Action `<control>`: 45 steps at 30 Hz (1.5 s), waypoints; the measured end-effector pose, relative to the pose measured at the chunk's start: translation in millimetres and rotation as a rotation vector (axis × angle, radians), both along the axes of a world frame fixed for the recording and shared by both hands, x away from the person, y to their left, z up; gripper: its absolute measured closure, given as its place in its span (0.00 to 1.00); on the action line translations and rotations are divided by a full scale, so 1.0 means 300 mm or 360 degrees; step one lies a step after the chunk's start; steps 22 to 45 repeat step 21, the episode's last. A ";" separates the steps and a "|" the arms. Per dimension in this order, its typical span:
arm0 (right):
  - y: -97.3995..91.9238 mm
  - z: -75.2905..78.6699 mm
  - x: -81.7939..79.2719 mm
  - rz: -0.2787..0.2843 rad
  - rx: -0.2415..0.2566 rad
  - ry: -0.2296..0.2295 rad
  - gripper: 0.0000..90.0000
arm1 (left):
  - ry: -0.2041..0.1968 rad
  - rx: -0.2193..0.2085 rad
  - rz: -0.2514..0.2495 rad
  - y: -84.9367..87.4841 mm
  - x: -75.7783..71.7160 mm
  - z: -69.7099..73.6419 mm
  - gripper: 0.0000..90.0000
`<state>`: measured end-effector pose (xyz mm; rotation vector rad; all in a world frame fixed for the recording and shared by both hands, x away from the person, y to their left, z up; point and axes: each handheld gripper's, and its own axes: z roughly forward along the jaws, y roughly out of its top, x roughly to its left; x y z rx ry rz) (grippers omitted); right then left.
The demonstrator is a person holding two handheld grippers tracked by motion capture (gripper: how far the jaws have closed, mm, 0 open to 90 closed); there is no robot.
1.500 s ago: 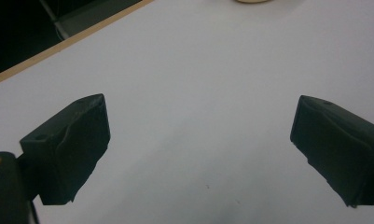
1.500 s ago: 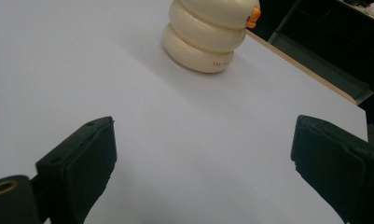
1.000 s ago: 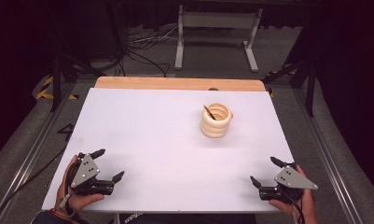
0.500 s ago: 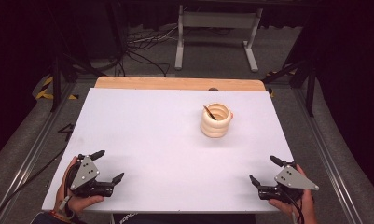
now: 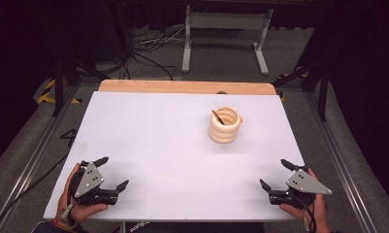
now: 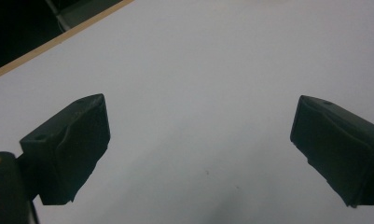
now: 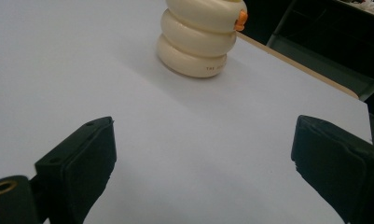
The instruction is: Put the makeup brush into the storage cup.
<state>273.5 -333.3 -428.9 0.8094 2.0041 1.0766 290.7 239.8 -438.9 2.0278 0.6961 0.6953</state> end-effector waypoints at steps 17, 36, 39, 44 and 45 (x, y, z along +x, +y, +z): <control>-0.003 -0.002 0.020 -0.0038 0.0020 0.0007 0.08 | 0.0002 -0.0009 0.0042 0.019 0.010 0.000 0.06; 0.000 -0.001 0.020 -0.0048 0.0014 0.0009 0.08 | 0.0002 -0.0021 0.0045 0.024 0.006 0.000 0.06; 0.000 -0.001 0.020 -0.0048 0.0014 0.0009 0.08 | 0.0002 -0.0021 0.0045 0.024 0.006 0.000 0.06; 0.000 -0.001 0.020 -0.0048 0.0014 0.0009 0.08 | 0.0002 -0.0021 0.0045 0.024 0.006 0.000 0.06; 0.000 -0.001 0.020 -0.0048 0.0014 0.0009 0.08 | 0.0002 -0.0021 0.0045 0.024 0.006 0.000 0.06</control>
